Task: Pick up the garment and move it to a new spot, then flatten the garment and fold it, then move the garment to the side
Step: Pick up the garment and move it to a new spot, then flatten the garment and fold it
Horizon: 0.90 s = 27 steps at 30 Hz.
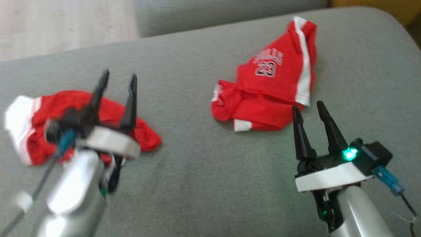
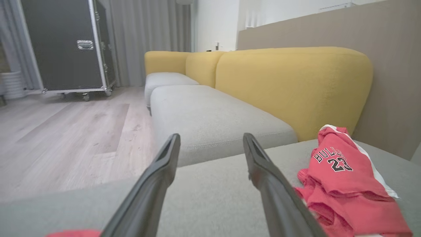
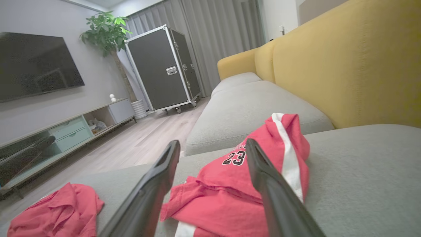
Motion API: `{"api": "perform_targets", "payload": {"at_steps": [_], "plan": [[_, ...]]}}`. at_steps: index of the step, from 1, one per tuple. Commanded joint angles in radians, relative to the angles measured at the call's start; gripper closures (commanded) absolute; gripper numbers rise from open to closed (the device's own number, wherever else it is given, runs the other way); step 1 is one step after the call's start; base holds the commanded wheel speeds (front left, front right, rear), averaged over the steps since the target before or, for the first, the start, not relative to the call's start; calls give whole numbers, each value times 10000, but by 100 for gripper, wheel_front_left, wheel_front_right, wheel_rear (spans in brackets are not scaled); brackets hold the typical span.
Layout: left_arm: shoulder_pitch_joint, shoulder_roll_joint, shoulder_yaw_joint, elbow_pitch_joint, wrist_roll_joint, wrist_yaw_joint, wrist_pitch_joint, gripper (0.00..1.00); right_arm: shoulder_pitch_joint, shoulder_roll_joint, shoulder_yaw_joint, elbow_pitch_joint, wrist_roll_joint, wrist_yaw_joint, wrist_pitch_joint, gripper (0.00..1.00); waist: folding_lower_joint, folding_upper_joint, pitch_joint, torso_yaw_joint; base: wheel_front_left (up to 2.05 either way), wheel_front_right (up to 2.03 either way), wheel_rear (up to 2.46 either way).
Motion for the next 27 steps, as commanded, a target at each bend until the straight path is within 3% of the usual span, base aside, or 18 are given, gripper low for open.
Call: {"api": "perform_targets", "payload": {"at_steps": [1, 4, 11, 21, 27], "plan": [[72, 161, 600, -629, 85, 183, -91, 0, -96, -26, 166, -259, -100, -7, -92, 0, 2, -1, -450, 500, 0, 0, 0], [1207, -71, 1038, -1387, 290, 451, -92, 0, 51, -26, 122, -199, -120, -7, -92, 0, 2, -1, -550, 644, 0, 0, 0], [3187, -569, 2018, -2358, 839, 552, -94, 0, 203, -26, 80, -116, -131, -7, -92, 0, 2, -1, -626, 729, 0, 0, 0], [3914, -1467, 2966, -2715, 1770, -18, -94, 0, 149, -26, 114, 0, -234, -7, -92, 0, 2, -1, -622, 795, 0, 0, 0], [3864, -1757, 3156, -2544, 2056, -364, -95, 0, -368, -26, 447, 842, -379, -7, -92, 0, 2, -1, -440, 1130, 0, 0, 0]]}}
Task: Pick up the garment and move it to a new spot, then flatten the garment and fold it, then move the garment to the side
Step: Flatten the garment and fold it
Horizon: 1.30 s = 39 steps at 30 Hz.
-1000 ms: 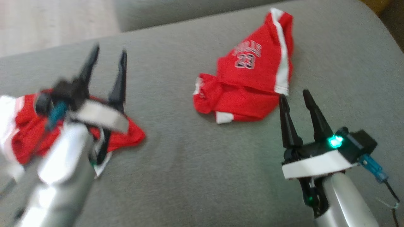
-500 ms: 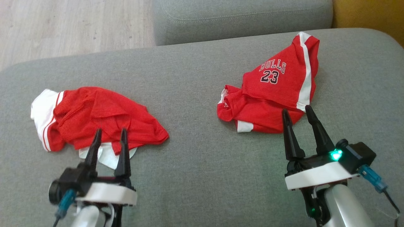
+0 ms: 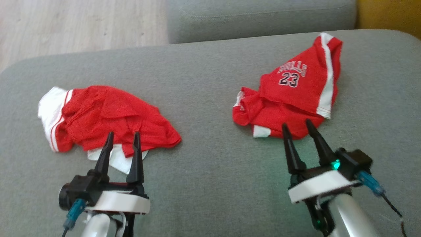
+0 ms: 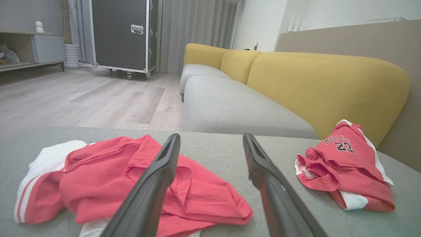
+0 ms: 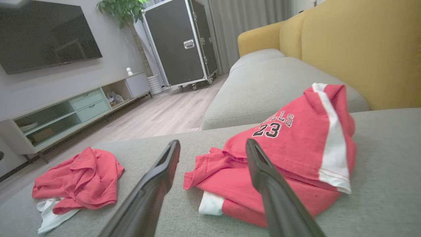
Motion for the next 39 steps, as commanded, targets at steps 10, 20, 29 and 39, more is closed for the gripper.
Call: {"api": "perform_targets", "payload": {"at_steps": [10, 20, 29, 39], "plan": [[-534, -375, 407, 176, 405, -395, -95, 0, -2756, -27, 1083, 3647, 1417, -7, 15, 0, 0, -1, 446, 1014, 0, 0, 0], [-809, -666, 305, 434, 526, -618, -95, 0, -5175, -27, 1529, 7469, 3185, -7, 543, 0, 0, -1, 890, 1952, 0, 0, 0], [-820, -733, 429, 548, 520, -678, -95, 0, -6005, -27, 2379, 8438, 4104, -7, 316, 100, 0, -1, 829, 2071, 0, 0, 0], [-584, -754, 835, 508, 508, -671, -95, 0, -6993, -27, 2940, 6014, 4636, -7, -88, 100, 0, -1, 241, 1480, 0, 0, 0]]}}
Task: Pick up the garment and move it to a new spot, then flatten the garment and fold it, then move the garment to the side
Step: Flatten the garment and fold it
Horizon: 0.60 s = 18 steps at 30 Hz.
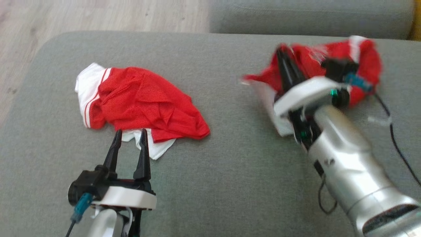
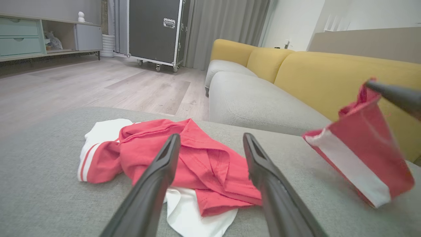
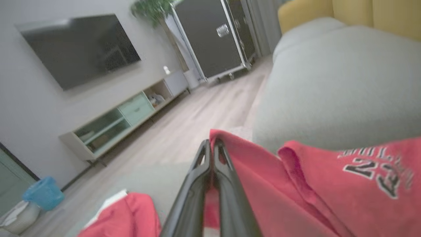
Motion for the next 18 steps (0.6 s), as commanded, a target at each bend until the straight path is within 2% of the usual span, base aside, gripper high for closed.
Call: {"api": "perform_targets", "payload": {"at_steps": [1, 6, 10, 14, 18], "plan": [[-150, 10, 420, -350, 52, -10, -95, 0, -433, 124, 122, -517, 126, -7, -133, 100, 0, 0, -137, -181, 0, 0, 0], [9, 7, 638, -523, -34, 76, -95, 0, -761, 124, 225, -1691, 428, -7, -135, 100, 0, 0, -278, -635, 0, 0, 0], [111, 6, 750, -698, -66, 113, -95, 0, -341, 117, -73, -1528, 377, -7, -136, 100, 0, 0, -322, -1026, 0, 0, 0], [150, 6, 788, -812, -64, 116, -95, 0, 629, -439, -673, -1159, 55, -7, -99, 100, 0, 0, -275, -1452, 0, 0, 0], [117, 6, 876, -887, -45, 103, -95, 0, 1565, -1200, -1734, -976, -6, -7, -44, 100, 0, 0, -157, -1921, 0, 0, 0]]}}
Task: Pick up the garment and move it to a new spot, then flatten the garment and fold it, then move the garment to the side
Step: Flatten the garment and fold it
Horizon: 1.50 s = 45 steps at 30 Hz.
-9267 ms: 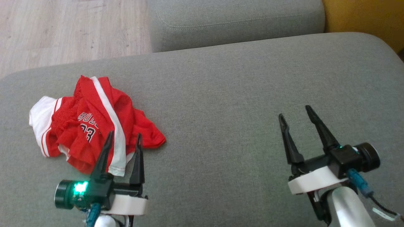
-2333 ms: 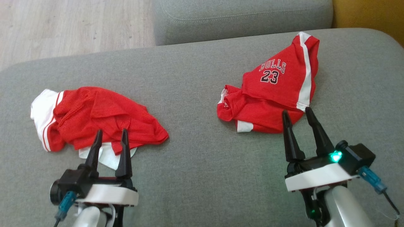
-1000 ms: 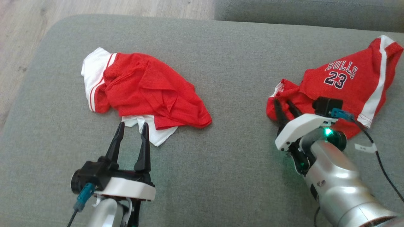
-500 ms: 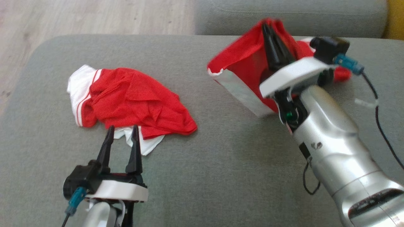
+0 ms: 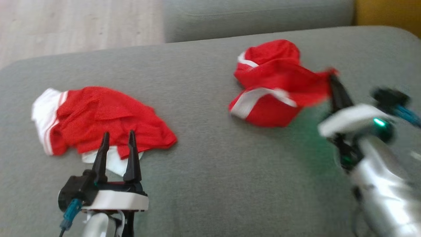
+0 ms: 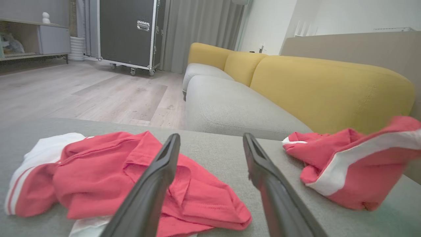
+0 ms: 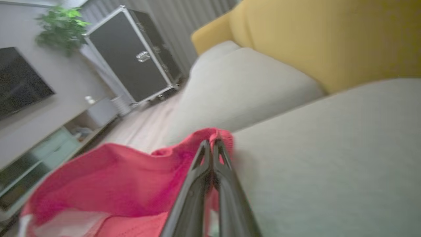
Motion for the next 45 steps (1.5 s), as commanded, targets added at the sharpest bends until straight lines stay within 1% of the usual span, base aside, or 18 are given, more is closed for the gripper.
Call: {"api": "perform_targets", "payload": {"at_steps": [1, 3, 5, 6, 7, 9, 11, 15, 17, 20, 22, 25, 28, 30, 34, 37, 41, 45], "plan": [[-298, 8, 392, -366, -1, -7, -95, 0, 30, -277, -428, -142, -165, -7, -9, 100, 0, -1, 141, -408, 0, 0, 0], [-366, 8, 398, -366, 16, -44, -95, 0, 240, -572, -1038, 256, -502, -7, 80, 100, 0, -1, 234, -608, 0, 0, 0], [-449, 7, 346, -354, 42, -81, -95, 0, 290, -657, -1709, 747, -851, -7, 153, 100, 0, -1, 315, -756, 0, 0, 0], [-491, 7, 320, -336, 59, -99, -95, 0, 266, -671, -2013, 1056, -1106, -7, 194, 18, 0, -1, 338, -817, 0, 0, 0], [-527, 7, 299, -314, 62, -113, -95, 0, 201, -641, -2266, 1305, -1386, -7, 201, 0, 0, -1, 355, -865, 0, 0, 0], [-570, 7, 279, -288, 74, -125, -95, 0, 11, -558, -2755, 1666, -2014, -7, 127, 0, 0, -1, 378, -946, 0, 0, 0], [-581, 7, 268, -271, 83, -134, -95, 0, -77, -496, -2965, 1743, -2370, -7, 67, 0, 0, -1, 374, -975, 0, 0, 0], [-627, 7, 243, -232, 101, -157, -95, 0, -170, -103, -3761, 1443, -3782, -7, -86, 0, 0, -1, 334, -1011, 0, 0, 0], [-647, 7, 248, -249, 91, -160, -95, 0, -21, 158, -4122, 730, -4634, -7, -112, 0, 0, -1, 300, -988, 0, 0, 0], [-641, 7, 249, -285, 56, -161, -95, 0, 576, 753, -4471, -1169, -5705, -7, -119, 0, 0, -1, 246, -928, 0, 0, 0], [-615, 7, 238, -305, 29, -163, -95, 0, 1162, 1039, -4233, -2336, -6089, -7, -120, 0, 0, -1, 205, -877, 0, 0, 0], [-553, 7, 218, -329, 12, -165, -95, 0, 2134, 1194, -3442, -3662, -6200, -7, -121, 0, 0, -1, 145, -806, 0, 0, 0], [-496, 7, 181, -356, 7, -169, -95, 0, 2970, 1213, -2538, -4414, -5698, -7, -122, 0, 0, -1, 117, -724, 0, 0, 0], [-464, 7, 147, -358, 12, -175, -95, 0, 3340, 1216, -2193, -4636, -5523, -7, -122, 0, 0, -1, 102, -657, 0, 0, 0], [-464, 7, 96, -353, 43, -185, -95, 0, 3533, 1218, -1760, -4773, -5537, -7, -123, 0, 0, -1, 161, -457, 0, 0, 0], [-519, 7, 7, -328, 44, -198, -95, 0, 3268, 1219, -1419, -4508, -5840, -7, -62, 0, 0, -1, 273, -236, 0, 0, 0], [-615, 7, -176, -267, 13, -209, -95, 0, 2556, 1219, -995, -3746, -6281, -7, 610, 0, 0, -1, 476, 153, 0, 0, 0], [-745, 7, -384, -180, -66, -191, -95, 0, 1669, 1219, -1092, -2574, -6653, -7, 1527, 0, 0, -1, 678, 592, 0, 0, 0]]}}
